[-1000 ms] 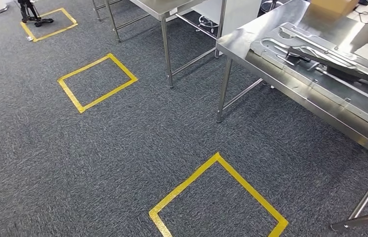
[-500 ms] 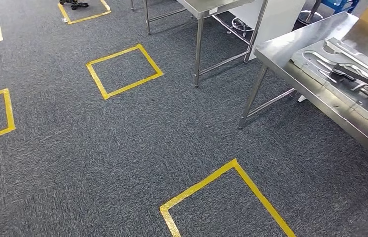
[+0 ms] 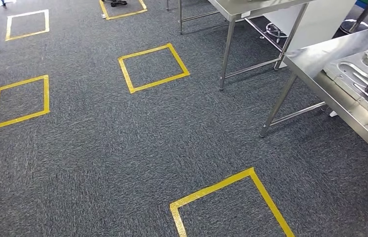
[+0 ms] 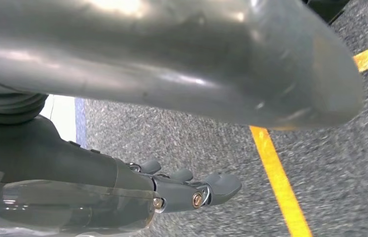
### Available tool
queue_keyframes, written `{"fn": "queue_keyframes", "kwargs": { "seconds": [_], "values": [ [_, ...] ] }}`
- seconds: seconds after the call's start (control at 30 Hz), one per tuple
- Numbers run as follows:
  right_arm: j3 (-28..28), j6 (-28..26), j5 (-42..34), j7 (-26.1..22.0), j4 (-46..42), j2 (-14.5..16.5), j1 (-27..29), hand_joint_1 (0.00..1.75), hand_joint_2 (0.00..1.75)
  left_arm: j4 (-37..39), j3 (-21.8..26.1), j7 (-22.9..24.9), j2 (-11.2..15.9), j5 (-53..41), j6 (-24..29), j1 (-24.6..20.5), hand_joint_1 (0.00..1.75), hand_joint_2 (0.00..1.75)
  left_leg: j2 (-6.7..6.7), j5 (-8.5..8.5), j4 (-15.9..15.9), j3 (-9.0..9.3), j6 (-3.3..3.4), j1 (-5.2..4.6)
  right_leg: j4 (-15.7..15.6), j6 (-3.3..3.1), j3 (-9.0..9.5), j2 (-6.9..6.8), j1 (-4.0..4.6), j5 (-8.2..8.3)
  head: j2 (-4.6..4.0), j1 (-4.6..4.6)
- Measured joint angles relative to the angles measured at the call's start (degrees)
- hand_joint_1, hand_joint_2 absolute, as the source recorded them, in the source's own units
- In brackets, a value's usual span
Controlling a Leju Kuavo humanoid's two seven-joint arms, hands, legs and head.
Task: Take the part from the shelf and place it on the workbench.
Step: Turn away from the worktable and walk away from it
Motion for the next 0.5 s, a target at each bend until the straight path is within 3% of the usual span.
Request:
{"fn": "queue_keyframes", "kwargs": {
  "seconds": [0.07, 0.13, 0.17, 0.27, 0.33, 0.4, 0.43, 0.47, 0.5],
  "values": [
    [0.00, -0.06, 0.24, 0.12, 0.00, 0.01, -0.05, 0.00, 0.00, 0.00, -0.08, -0.09, 0.01, 0.11, -0.04, 0.02, 0.00, 0.00, 1.23, 3.59, -7.43, 4.19, -0.06, 0.21, 0.19, 0.38, 0.26, -1.24, -0.02, -0.30, 0.00, -0.02],
    [0.00, -0.18, 0.50, 0.37, 0.00, -0.02, -0.05, 0.00, 0.00, 0.00, -0.30, -0.04, -0.05, 0.35, -0.12, -0.09, 0.00, 0.00, 2.79, 5.79, -14.34, 7.93, 0.33, 0.01, 0.34, 1.02, 0.60, -2.24, 0.14, -0.68, 0.00, 0.02],
    [0.00, -0.22, 0.55, 0.48, 0.00, -0.04, -0.08, 0.00, 0.00, 0.00, -0.46, 0.02, -0.10, 0.47, -0.14, -0.09, 0.00, 0.00, 3.11, 6.00, -15.72, 8.59, 0.60, -0.14, 0.38, 1.35, 0.75, -2.63, 0.24, -0.80, 0.00, 0.07],
    [0.00, -0.26, 0.62, 0.65, 0.00, -0.09, -0.41, 0.00, 0.00, 0.02, -0.86, 0.11, -0.22, 0.80, -0.17, 0.21, 0.00, 0.00, 1.78, 6.23, -16.22, 8.40, 1.63, -0.29, 0.32, 2.35, 1.15, -3.27, 0.17, -1.04, 0.00, 0.20],
    [-0.01, -0.26, 0.69, 0.76, 0.01, -0.13, -0.40, 0.00, 0.00, 0.02, -0.96, 0.11, -0.32, 0.87, -0.17, 0.22, 0.00, 0.00, 0.83, 6.67, -16.74, 8.57, 2.47, -0.11, 3.09, 2.83, 0.08, -1.09, -0.06, -3.20, 0.00, 0.47],
    [-0.01, -0.27, 0.78, 0.87, 0.03, -0.15, -0.12, 0.00, 0.00, 0.02, -1.00, 0.11, -0.39, 0.90, -0.24, 0.08, 0.00, 0.00, -0.18, 6.94, -16.87, 8.50, 2.97, -0.22, 10.51, 2.91, -3.51, 1.69, -0.11, -7.13, 0.00, 0.84],
    [-0.01, -0.29, 0.87, 0.91, 0.04, -0.15, -0.01, 0.00, 0.00, 0.02, -1.01, 0.11, -0.39, 0.92, -0.31, 0.05, 0.00, 0.00, -0.80, 7.01, -16.84, 8.42, 3.08, -0.36, 14.36, 2.87, -5.53, 2.24, -0.08, -8.53, 0.00, 0.93],
    [-0.01, -0.33, 1.02, 0.94, 0.04, -0.15, 0.08, 0.00, 0.00, 0.03, -1.01, 0.08, -0.40, 0.94, -0.42, 0.05, 0.00, 0.00, -1.47, 7.02, -16.82, 8.40, 3.10, -0.49, 16.73, 2.80, -6.91, 2.48, -0.06, -8.84, 0.00, 0.95],
    [0.00, -0.38, 1.22, 0.96, 0.04, -0.15, 0.13, 0.00, 0.00, 0.05, -1.01, 0.01, -0.40, 0.98, -0.54, 0.08, 0.00, 0.00, -2.21, 7.02, -16.79, 8.44, 3.11, -0.59, 16.90, 2.66, -7.31, 2.62, -0.05, -7.93, 0.00, 0.96]
  ]
}}
